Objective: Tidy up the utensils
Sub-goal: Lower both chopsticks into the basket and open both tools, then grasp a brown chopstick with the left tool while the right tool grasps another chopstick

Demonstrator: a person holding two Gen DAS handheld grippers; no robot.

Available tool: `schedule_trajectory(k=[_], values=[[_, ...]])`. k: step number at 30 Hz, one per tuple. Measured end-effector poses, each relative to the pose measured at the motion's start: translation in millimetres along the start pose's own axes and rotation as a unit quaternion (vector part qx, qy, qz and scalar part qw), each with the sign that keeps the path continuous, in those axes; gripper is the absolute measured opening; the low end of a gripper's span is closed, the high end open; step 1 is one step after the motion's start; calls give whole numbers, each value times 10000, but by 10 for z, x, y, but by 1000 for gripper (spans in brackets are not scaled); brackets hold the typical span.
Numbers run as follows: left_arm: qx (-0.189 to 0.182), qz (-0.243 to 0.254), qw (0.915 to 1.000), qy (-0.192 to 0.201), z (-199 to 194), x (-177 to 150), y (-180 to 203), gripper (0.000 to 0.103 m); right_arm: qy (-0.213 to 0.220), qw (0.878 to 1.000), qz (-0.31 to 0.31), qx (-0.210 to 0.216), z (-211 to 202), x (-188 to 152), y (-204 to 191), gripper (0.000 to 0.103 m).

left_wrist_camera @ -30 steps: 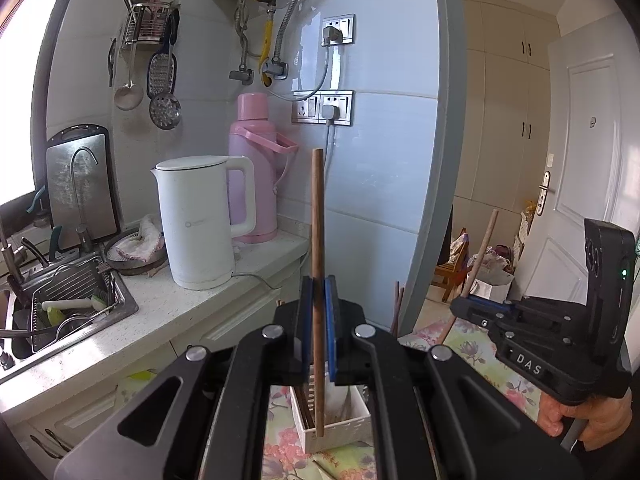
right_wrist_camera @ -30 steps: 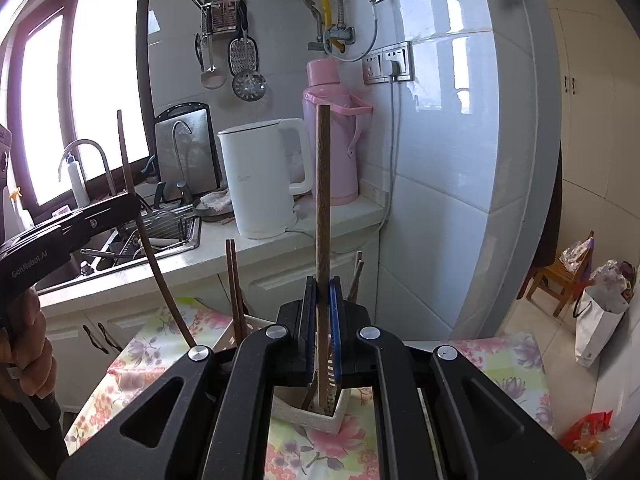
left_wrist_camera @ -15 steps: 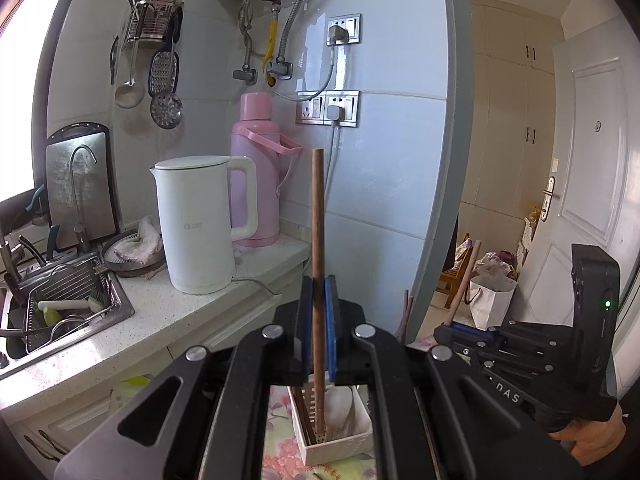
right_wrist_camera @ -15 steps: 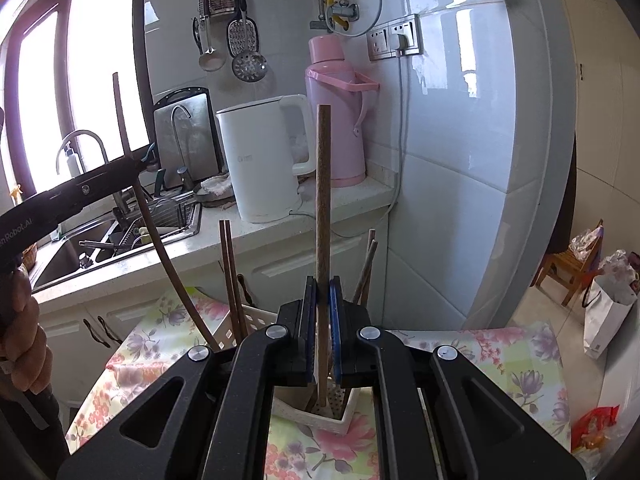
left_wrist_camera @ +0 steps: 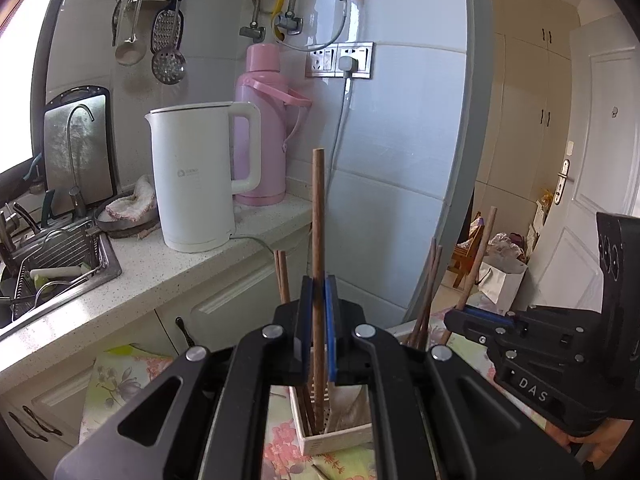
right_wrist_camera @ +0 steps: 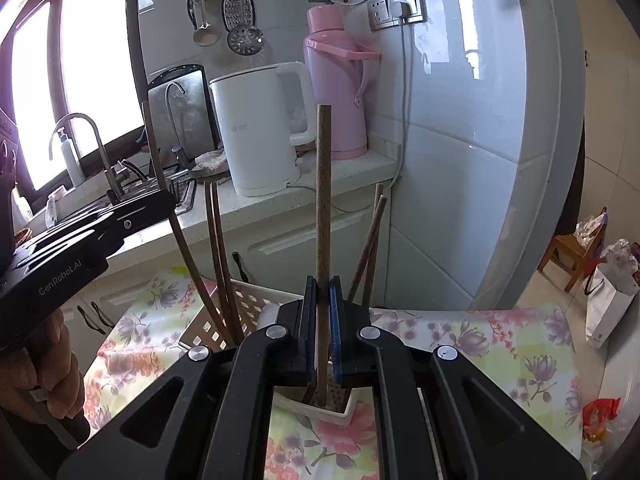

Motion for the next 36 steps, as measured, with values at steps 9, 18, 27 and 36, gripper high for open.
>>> schedule_trajectory(k=[9, 18, 27, 36], values=[[31, -163, 9963, -839, 355, -380, -67, 6, -373, 9993, 25, -63, 193, -154, 52, 10], [-12, -291, 9970, -718, 219, -407, -119, 18, -241, 9991, 182, -311, -41, -267, 312, 29], [74, -677, 9955, -652, -232, -838, -329, 26, -361, 9981, 300, -397, -297, -1051, 461, 55], [144, -961, 9817, -1639, -383, -2183, -241, 26, -1136, 9916, 528, -327, -197, -2165, 438, 55]])
Point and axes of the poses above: each gripper's, at about its wrist camera, not at the fingertips, and z roughly the way its jaws point, y to its right, x to its top, the point moved 10 cm from there along z, roughly the way its jaws point, and after that the axes turned 4 degrees about -x, right-handed, at the moved point
